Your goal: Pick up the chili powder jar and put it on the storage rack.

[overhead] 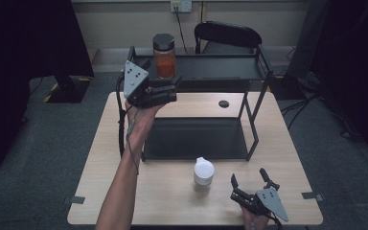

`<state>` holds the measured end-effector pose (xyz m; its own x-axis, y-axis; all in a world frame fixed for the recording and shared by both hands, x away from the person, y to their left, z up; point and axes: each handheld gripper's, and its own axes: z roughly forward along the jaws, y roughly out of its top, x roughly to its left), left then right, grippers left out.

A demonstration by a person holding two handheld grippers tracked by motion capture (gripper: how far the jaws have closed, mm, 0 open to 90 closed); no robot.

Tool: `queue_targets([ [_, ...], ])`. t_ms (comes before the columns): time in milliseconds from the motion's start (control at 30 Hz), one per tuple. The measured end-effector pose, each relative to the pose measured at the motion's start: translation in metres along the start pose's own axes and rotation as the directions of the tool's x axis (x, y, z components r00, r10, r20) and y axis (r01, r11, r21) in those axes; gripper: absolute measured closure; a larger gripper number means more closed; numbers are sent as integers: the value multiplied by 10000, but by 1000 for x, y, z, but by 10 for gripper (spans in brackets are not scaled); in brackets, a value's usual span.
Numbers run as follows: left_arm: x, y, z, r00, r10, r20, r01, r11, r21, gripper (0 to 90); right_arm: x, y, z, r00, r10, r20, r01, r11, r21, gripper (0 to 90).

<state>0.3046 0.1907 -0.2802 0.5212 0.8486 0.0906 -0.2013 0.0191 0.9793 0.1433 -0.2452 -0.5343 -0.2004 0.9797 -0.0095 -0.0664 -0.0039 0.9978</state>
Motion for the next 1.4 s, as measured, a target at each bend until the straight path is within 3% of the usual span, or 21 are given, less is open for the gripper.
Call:
queue_targets([
  [533, -7, -37, -33, 9985, -545, 1, 545, 9985, -78, 0, 0, 0, 0, 10000, 0, 21, 0, 10000, 1, 8],
  [933, -16, -58, -63, 9990, -451, -64, 450, 9988, -216, 0, 1, 0, 0, 10000, 1, 39, -1, 10000, 2, 8],
  [1133, -24, -69, -74, 9996, -209, -209, 204, 9996, -218, 0, 1, 0, 0, 10000, 2, 47, -2, 10000, 1, 8],
  [1400, -29, -84, -89, 9989, -431, -160, 428, 9989, -191, 0, 1, 0, 0, 10000, 1, 65, -1, 10000, 1, 8],
])
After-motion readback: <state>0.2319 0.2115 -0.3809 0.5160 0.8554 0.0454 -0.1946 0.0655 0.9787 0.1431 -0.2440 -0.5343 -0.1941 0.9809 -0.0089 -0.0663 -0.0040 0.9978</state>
